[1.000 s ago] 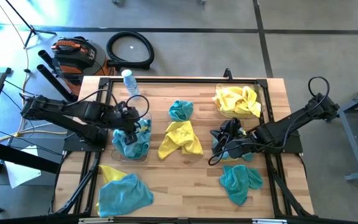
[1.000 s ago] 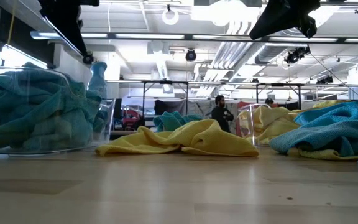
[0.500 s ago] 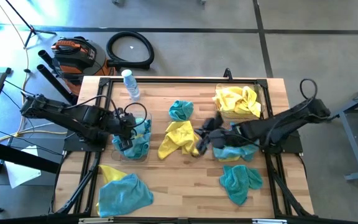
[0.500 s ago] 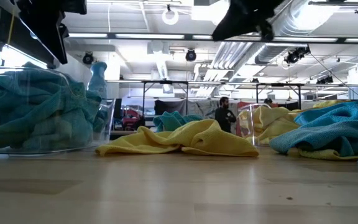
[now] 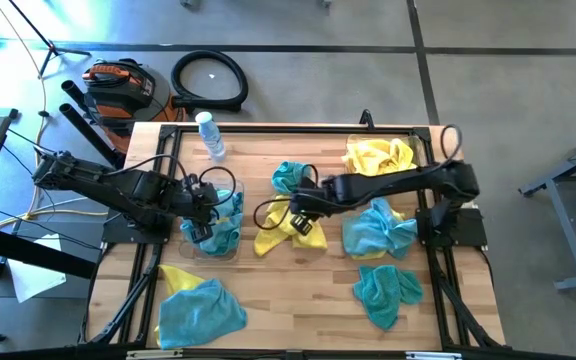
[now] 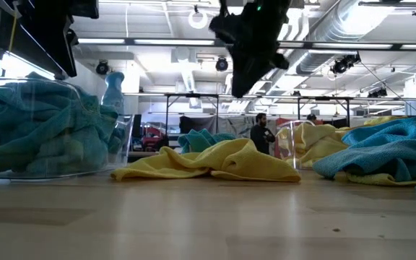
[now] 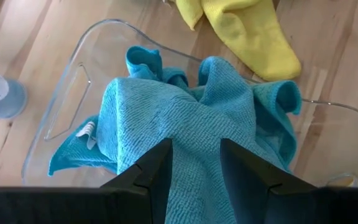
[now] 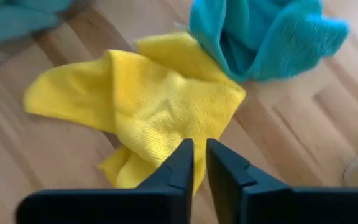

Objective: Sort microfiber towel by color & place in baskets
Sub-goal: Put the yellow microfiber cloth into the right transparent bin

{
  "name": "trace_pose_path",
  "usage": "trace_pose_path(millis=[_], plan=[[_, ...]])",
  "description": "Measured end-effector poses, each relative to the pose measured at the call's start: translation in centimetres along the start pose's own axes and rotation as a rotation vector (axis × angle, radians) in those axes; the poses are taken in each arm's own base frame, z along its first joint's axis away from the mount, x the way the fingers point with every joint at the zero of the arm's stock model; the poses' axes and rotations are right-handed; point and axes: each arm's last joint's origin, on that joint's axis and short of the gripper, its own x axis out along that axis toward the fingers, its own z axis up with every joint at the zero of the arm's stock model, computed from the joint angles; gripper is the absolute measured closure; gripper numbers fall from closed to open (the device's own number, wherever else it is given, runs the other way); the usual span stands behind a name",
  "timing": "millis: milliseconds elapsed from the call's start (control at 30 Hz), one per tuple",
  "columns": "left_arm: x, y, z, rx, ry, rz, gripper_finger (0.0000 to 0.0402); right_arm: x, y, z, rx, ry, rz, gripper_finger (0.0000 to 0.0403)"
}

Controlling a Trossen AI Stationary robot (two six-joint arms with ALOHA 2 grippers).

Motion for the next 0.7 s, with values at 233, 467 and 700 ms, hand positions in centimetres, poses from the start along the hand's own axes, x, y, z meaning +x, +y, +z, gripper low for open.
trace_pose_path(millis=[233, 467, 700], plan=[[0.0, 0.0, 0.0, 0.013, -0.003, 0.008, 0.0277, 4.3, 0.6, -0.3, 0.132, 0.138, -0.011, 0.0277], [-1.3, 0.8, -0.4, 0.074, -0.067, -0.022, 0.0277, 7.5, 1.1, -1.2, 0.19, 0.24, -0.034, 0.0231], [-3.9, 2.1, -1.2, 0.036, -0.225, -0.1, 0.0277, 9.9, 1.5, -2.0, 0.234, 0.276, -0.077, 0.0237]])
